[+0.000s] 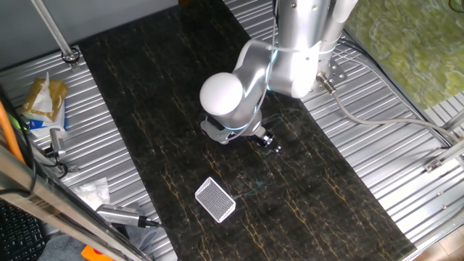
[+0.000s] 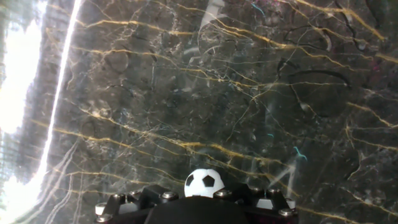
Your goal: Push the soccer ball into the goal
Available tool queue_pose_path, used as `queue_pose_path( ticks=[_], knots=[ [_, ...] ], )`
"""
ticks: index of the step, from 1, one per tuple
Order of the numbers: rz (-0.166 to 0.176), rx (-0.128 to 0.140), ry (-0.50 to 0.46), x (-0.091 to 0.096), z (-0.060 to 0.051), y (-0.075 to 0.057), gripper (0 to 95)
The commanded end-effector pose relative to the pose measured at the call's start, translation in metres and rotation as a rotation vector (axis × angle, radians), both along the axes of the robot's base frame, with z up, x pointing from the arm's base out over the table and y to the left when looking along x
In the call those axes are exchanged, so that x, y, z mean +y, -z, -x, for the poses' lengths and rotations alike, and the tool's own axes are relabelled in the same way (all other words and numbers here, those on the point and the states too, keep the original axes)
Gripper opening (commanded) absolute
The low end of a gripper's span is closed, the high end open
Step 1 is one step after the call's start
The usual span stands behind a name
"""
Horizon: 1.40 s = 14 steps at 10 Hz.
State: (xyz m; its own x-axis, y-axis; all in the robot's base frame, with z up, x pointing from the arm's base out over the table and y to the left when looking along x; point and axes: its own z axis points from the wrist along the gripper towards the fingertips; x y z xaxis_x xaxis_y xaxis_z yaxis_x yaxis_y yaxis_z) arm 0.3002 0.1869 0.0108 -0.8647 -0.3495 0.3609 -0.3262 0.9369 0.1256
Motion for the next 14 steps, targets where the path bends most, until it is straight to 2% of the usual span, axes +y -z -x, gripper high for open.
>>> queue_pose_path(
  ticks=[1,4,5,6,9,11,13,14],
  knots=[
    [0.005,0.0,-0.001,-0.0005,0.0,0.0007,76.0],
    [0.007,0.001,-0.008,-0.0013,-0.0003,0.0027,76.0],
    [0.007,0.0,-0.012,-0.0016,-0.0005,0.0037,57.0],
    [0.006,-0.003,-0.018,-0.002,-0.0007,0.0048,57.0],
    [0.01,-0.006,-0.034,-0.0023,-0.001,0.0053,0.0],
    [0.005,-0.016,-0.046,-0.0022,-0.0012,0.0054,0.0],
    [0.035,-0.033,-0.096,-0.003,-0.0028,0.0047,0.0],
    [0.029,-0.045,-0.102,-0.0034,-0.0036,0.0044,0.0]
  ],
)
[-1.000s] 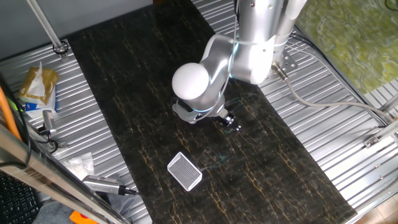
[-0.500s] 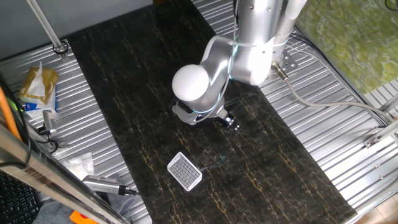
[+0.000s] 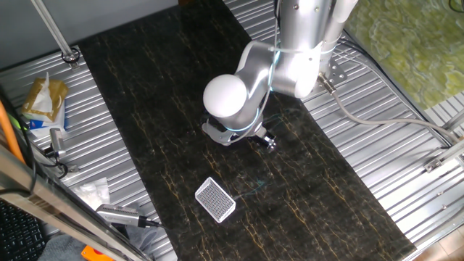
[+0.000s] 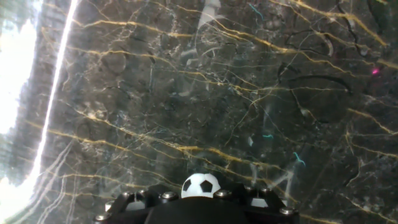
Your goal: Push the soccer ball into the goal
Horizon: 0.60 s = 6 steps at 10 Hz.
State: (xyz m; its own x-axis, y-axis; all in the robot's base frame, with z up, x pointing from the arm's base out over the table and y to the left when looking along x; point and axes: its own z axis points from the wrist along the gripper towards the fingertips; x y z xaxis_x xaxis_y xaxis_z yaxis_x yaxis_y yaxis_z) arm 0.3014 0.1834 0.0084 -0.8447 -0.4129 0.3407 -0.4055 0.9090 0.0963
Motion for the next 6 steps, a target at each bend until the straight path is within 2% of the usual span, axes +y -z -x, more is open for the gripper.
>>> queue_pose_path(
  ticks=[1,2,4,5,6],
  knots=[
    [0.005,-0.025,-0.027,0.0,-0.004,0.002,0.0],
    [0.003,-0.025,-0.028,-0.001,-0.006,0.001,0.0],
    [-0.038,-0.024,0.011,-0.005,-0.021,-0.009,0.0],
    [-0.042,-0.033,0.009,-0.007,-0.033,-0.013,0.0],
    [-0.049,-0.036,0.014,-0.007,-0.039,-0.014,0.0]
  ],
)
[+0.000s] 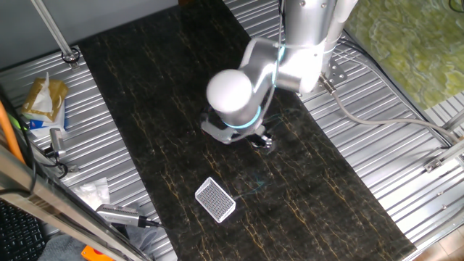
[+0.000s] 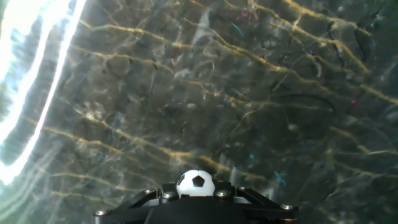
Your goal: Push the soccer ball into the goal
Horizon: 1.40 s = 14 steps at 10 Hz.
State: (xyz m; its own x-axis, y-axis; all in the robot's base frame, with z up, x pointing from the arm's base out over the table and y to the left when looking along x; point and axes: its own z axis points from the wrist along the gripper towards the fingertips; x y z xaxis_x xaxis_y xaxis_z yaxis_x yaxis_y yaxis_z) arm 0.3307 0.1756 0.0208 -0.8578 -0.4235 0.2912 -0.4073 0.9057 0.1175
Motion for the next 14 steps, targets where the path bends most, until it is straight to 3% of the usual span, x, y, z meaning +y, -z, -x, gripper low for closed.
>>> queue_pose_path(
  ticks=[1,4,9,14],
  knots=[
    [-0.02,-0.018,0.026,0.001,-0.024,-0.003,0.0],
    [-0.022,-0.027,0.086,0.017,-0.052,-0.004,0.0],
    [-0.013,-0.03,0.13,0.048,-0.082,-0.007,0.0],
    [-0.013,-0.025,0.128,0.061,-0.112,-0.015,0.0]
  ],
)
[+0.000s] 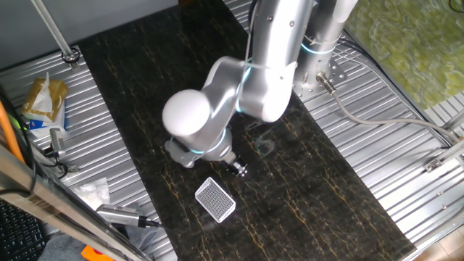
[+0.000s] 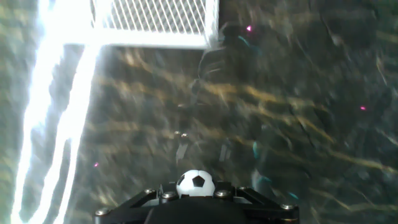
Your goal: Push the soccer ball into the goal
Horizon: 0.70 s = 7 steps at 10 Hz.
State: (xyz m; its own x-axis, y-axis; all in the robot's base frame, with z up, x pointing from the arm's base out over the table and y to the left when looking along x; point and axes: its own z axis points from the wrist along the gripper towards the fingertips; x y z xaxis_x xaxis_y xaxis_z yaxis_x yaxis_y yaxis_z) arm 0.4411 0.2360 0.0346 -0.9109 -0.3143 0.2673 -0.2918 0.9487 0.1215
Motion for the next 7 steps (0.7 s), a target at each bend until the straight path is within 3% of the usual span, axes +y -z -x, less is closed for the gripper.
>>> queue_pose_path(
  ticks=[1,7],
  knots=[
    [0.001,-0.004,0.004,0.002,-0.004,-0.002,0.0],
    [0.004,-0.045,0.005,0.014,-0.017,-0.001,0.0]
  ],
)
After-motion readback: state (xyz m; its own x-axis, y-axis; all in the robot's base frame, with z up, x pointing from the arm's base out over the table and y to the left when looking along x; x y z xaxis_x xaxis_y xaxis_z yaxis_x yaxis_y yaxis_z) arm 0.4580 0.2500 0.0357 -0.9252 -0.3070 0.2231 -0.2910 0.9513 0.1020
